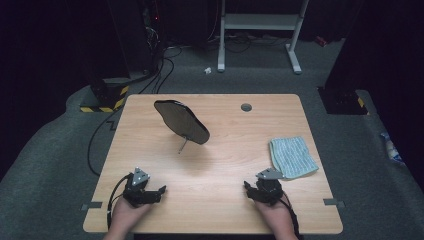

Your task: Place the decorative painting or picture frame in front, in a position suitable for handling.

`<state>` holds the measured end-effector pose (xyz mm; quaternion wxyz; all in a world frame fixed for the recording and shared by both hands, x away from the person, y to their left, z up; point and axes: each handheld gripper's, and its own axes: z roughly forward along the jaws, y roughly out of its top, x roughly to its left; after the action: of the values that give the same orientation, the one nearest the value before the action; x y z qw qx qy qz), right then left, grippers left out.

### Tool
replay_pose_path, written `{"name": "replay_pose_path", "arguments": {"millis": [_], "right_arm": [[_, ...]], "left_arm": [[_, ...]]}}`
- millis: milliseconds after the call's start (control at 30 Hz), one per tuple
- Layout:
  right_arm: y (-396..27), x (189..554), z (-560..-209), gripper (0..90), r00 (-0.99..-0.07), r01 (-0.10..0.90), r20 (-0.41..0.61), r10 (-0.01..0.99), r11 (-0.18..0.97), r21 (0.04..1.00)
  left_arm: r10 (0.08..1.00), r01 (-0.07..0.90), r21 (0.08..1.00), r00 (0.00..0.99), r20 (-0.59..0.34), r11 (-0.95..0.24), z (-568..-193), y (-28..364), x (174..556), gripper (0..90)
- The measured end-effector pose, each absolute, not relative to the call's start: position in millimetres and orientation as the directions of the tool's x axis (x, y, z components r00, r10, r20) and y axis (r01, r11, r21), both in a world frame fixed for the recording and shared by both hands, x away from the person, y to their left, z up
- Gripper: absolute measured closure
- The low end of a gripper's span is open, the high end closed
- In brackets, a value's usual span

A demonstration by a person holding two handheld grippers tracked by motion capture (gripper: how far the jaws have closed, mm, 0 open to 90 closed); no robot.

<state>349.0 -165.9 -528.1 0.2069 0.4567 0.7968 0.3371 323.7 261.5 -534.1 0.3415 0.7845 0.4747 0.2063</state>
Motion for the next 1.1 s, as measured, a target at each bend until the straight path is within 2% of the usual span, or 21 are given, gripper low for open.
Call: {"name": "replay_pose_path", "arguments": {"millis": [767,1100], "right_arm": [[-167.2,349.3,-528.0,31.5,-0.5,0.591,-0.015,0.866,0.354,0.725],[-167.1,348.9,-527.6,35.4,-0.522,0.579,-0.015,0.853,0.367,0.727]], "left_arm": [[0.888,0.605,0.733,0.46,-0.003,-0.311,-533.9,262.1,323.3,14.7],[0.891,0.606,0.735,0.454,-0.004,-0.305,-533.9,260.8,322.5,15.2]]}}
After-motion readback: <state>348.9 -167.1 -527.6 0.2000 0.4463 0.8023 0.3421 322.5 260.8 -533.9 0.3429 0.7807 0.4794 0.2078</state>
